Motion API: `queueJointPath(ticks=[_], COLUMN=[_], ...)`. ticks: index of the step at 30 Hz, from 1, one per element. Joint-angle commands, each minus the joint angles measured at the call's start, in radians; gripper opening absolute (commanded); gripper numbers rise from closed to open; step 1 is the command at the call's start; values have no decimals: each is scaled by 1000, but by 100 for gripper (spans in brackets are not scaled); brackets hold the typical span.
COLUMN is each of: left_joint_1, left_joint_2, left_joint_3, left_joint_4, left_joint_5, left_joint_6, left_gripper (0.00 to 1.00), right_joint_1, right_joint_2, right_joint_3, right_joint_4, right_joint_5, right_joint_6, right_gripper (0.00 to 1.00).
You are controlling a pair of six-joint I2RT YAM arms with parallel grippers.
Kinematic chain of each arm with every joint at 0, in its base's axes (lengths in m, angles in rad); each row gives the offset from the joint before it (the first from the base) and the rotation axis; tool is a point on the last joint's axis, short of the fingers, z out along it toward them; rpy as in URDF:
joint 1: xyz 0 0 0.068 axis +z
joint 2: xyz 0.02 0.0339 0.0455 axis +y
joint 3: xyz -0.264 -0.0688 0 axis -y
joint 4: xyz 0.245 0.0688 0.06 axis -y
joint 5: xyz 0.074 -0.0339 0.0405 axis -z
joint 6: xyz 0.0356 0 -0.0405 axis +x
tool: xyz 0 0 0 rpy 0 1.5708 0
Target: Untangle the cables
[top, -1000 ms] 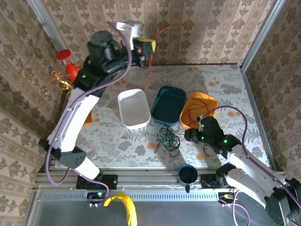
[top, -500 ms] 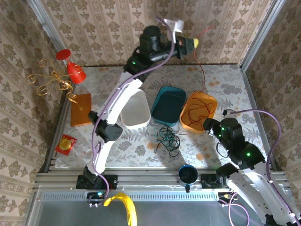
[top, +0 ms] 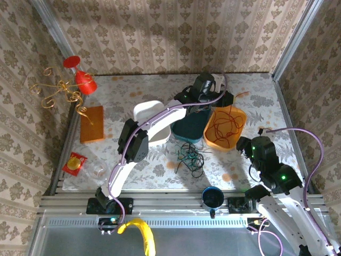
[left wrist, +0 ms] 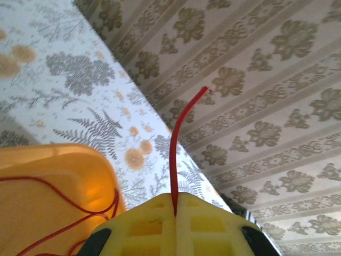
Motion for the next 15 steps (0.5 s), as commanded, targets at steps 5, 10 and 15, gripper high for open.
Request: queueJointPath(ticks=[5,10,15], left_joint_1=[-15,-40,-80], left_joint_2=[51,107,205], left_joint_3=[-4,65,220], left_joint_4=[-62,-231,-459], left_joint_5=[-107,-230,-390], left_joint_6=[41,136,209], left_gripper=[0,0,0], right_joint_1=[-8,-7,-7], right_joint_2=[24,30,30], right_joint_3=[18,5,5], right_joint_4=[-18,-14,-13], right_joint_5=[-18,-47,-57], right_joint_6=[-24,-24,-21], right_gripper=[59,59,59])
